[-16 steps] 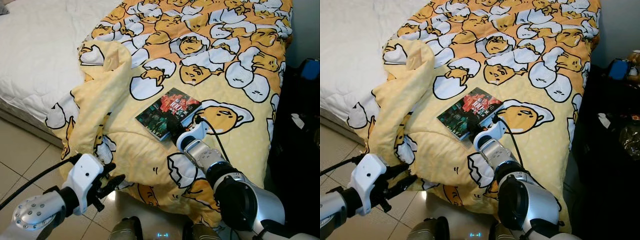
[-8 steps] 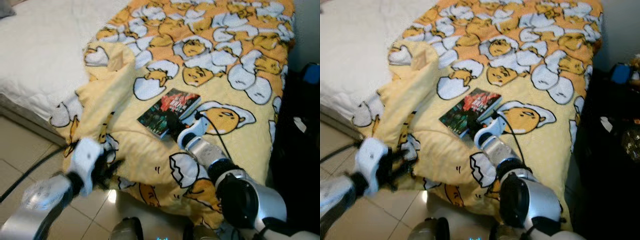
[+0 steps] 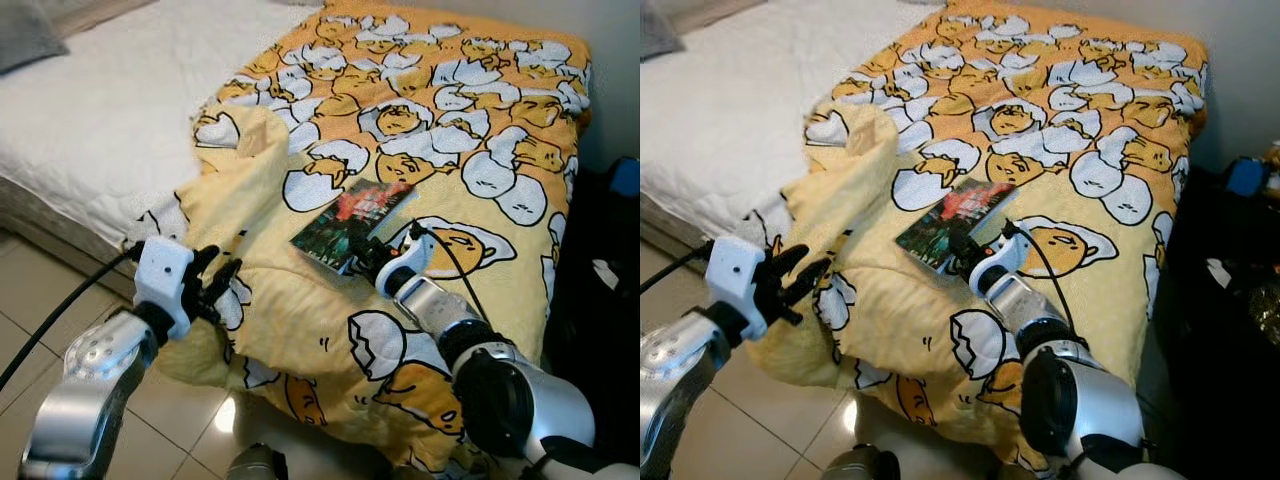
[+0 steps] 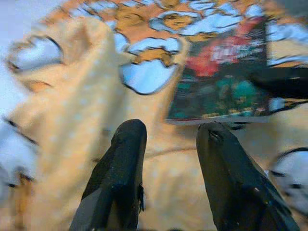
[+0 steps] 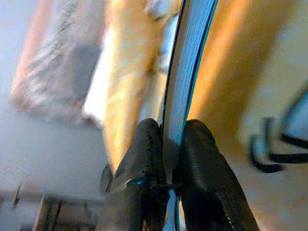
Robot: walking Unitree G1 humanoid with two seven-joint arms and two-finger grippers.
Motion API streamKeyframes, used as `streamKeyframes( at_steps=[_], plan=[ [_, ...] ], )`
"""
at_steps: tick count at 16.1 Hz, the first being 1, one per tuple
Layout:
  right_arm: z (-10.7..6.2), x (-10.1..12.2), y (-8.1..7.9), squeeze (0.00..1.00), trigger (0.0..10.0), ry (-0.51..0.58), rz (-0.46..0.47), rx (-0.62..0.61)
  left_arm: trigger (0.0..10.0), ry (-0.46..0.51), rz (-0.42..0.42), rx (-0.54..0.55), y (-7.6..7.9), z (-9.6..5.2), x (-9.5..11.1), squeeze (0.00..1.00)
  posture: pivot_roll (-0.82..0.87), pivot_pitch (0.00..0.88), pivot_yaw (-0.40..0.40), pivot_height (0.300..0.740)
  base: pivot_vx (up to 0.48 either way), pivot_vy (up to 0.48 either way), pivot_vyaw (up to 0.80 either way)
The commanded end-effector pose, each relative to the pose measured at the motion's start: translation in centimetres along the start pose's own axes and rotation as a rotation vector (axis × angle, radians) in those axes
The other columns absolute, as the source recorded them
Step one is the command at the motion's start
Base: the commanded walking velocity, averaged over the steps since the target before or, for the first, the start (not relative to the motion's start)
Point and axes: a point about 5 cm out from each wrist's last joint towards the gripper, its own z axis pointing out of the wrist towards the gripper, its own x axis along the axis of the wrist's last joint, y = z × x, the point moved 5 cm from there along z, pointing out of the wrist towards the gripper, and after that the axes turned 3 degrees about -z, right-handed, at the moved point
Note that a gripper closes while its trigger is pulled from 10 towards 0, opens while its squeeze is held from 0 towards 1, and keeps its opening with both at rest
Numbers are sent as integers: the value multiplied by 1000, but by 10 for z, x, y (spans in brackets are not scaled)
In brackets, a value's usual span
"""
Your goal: Clean up the room
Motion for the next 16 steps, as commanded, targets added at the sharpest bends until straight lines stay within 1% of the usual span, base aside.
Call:
streamKeyframes(
  at_steps=[1, 2, 3, 4, 5, 6, 7, 8, 9, 10, 11, 12, 13, 14, 15, 16],
  plan=[
    [-3, 11, -12, 0, 0, -4, -66, 119, 10000, -11, -121, -87, 3, -1, 2, 0, 76, 0, 56, 740, 0, 0, 0],
    [-7, 13, -15, 0, 0, -20, -90, 175, 10000, -1, -180, -96, 1, 1, 5, 0, 75, 0, 60, 740, 0, 0, 0],
    [-16, 21, -19, 0, 0, -22, -132, 269, 10000, 2, -283, -139, -1, 3, 10, 0, 69, 0, 69, 740, 0, 0, 0],
    [-19, 26, -21, 0, 0, -16, -132, 298, 10000, 6, -316, -158, -2, 4, 12, 0, 68, 0, 71, 740, 0, 0, 0],
    [-25, 32, -25, 0, 0, -12, -129, 357, 10000, 12, -364, -193, -4, 7, 16, 0, 64, 0, 76, 740, 0, 0, 0],
    [-32, 36, -30, 0, 0, -25, -144, 427, 10000, 15, -371, -216, -7, 8, 19, 0, 64, 0, 76, 740, 0, 0, 0],
    [-43, 36, -38, 0, 0, -71, -182, 527, 10000, 23, -364, -256, -9, 11, 23, 0, 54, 0, 89, 740, 0, 0, 0],
    [-51, 34, -44, 0, 0, -109, -201, 596, 10000, 20, -398, -300, -9, 11, 25, 0, 54, 0, 89, 740, 0, 0, 0],
    [-66, 30, -56, 0, 0, -177, -224, 718, 10000, 4, -486, -376, -8, 12, 26, 0, 46, 0, 98, 740, 0, 0, 0],
    [-72, 29, -61, 0, 0, -203, -227, 762, 10000, -2, -525, -407, -8, 13, 26, 0, 44, 0, 98, 740, 0, 0, 0],
    [-81, 26, -67, 0, 0, -251, -240, 822, 10000, -11, -594, -434, -9, 14, 25, 0, 38, 0, 102, 740, 0, 0, 0],
    [-93, 20, -73, 0, 0, -314, -264, 881, 10000, -11, -634, -492, -6, 15, 28, 0, 29, 0, 107, 740, 0, 0, 0],
    [-98, 18, -75, 0, 0, -340, -276, 902, 10000, -14, -645, -526, -3, 15, 30, 0, 29, 0, 107, 740, 0, 0, 0],
    [-106, 15, -80, 0, 0, -374, -281, 938, 10000, -24, -673, -605, 6, 15, 34, 0, 24, 0, 112, 740, 0, 0, 0],
    [-111, 14, -84, 0, 0, -389, -279, 961, 10000, -33, -686, -659, 13, 14, 36, 0, 17, 0, 117, 740, 0, 0, 0],
    [-112, 14, -86, 0, 0, -394, -280, 968, 10000, -36, -687, -673, 14, 13, 36, 0, 17, 0, 117, 740, 0, 0, 0]
  ],
)
